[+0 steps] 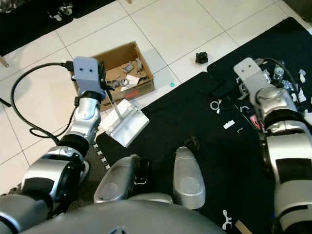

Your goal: Sweep floor

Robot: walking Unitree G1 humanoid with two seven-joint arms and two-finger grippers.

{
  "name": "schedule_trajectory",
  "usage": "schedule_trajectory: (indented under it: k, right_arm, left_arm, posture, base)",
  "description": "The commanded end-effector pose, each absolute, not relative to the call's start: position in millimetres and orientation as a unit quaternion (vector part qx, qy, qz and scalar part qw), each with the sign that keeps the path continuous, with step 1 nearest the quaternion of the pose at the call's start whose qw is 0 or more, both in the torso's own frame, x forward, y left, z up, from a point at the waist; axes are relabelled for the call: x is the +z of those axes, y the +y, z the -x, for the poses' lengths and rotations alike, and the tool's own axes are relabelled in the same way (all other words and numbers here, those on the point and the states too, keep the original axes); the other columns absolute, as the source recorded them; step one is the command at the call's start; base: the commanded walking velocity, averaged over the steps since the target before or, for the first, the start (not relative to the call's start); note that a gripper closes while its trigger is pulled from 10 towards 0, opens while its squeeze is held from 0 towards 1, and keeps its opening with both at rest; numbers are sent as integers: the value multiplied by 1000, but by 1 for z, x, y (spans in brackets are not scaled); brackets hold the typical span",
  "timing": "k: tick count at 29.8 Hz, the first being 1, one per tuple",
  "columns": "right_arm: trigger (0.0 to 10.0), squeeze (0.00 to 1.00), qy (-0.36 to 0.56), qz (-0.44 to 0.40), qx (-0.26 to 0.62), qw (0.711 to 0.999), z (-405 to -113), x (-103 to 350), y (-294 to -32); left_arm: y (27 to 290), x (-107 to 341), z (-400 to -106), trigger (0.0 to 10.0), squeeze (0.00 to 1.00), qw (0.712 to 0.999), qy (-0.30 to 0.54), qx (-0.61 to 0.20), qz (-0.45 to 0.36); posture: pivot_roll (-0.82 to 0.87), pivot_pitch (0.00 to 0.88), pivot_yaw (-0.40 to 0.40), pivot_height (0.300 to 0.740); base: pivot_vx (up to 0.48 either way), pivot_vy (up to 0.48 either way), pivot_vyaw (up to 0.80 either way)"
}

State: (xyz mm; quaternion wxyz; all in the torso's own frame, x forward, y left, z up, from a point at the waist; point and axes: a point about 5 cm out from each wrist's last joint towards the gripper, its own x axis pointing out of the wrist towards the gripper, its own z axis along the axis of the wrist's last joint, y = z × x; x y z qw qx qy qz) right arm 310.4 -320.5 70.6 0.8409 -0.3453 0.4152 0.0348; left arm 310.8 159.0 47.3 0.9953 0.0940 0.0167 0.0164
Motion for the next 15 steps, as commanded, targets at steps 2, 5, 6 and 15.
schedule_trajectory:
  k: [2,5,6,15]
  right_arm:
    - [10000,0,421,361,37,831,-309,76,-328]
    - [10000,0,388,262,37,883,-316,84,-322]
    - [10000,0,378,238,34,894,-317,85,-321]
    - [10000,0,295,-2,-99,950,-321,86,-322]
  left_arm:
    - [165,25,-297,10000,0,991,73,20,-109]
    - [165,25,-297,10000,0,991,74,19,-110]
    - [165,25,-297,10000,0,991,74,19,-110]
    - [164,24,-297,10000,0,991,75,19,-108]
  posture:
    - [-70,93,2,740]
    - [-76,91,0,740]
    - [-76,91,0,740]
    - [-74,90,-7,740]
  base:
    - [0,0,0]
    - [0,0,0]
    - [0,0,0]
    - [0,0,0]
